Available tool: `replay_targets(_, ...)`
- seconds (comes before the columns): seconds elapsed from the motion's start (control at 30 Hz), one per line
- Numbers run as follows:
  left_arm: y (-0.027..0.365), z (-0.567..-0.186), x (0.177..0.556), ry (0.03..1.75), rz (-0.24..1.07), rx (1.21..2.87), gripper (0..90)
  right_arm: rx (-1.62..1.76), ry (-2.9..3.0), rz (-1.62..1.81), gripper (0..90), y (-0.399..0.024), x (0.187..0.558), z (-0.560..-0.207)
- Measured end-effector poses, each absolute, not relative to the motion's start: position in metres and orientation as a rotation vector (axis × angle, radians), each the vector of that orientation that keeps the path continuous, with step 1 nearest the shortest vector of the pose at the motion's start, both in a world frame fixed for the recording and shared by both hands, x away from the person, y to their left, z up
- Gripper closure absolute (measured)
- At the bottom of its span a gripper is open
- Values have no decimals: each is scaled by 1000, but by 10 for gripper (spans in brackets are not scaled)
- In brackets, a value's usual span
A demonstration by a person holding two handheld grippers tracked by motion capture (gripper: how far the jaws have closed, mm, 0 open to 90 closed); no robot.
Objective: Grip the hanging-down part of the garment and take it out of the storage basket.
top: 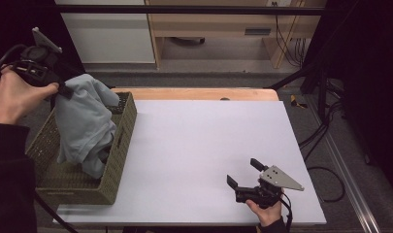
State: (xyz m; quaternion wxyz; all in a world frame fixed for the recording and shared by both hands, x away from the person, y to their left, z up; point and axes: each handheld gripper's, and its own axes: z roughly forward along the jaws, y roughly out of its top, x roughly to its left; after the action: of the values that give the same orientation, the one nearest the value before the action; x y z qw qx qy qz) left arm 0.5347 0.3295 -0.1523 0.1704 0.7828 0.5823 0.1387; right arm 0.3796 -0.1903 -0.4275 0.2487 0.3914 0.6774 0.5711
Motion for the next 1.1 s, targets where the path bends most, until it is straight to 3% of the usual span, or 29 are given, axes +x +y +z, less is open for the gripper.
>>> replay_targets(0.5, 324, -145, 537, 1642, 395, 2227, 852, 954, 1874, 1659, 13, -148, 397, -398)
replay_targets(1.1, 318, -145, 537, 1627, 403, 2247, 852, 798, 2004, 1766, 25, -30, 437, -376)
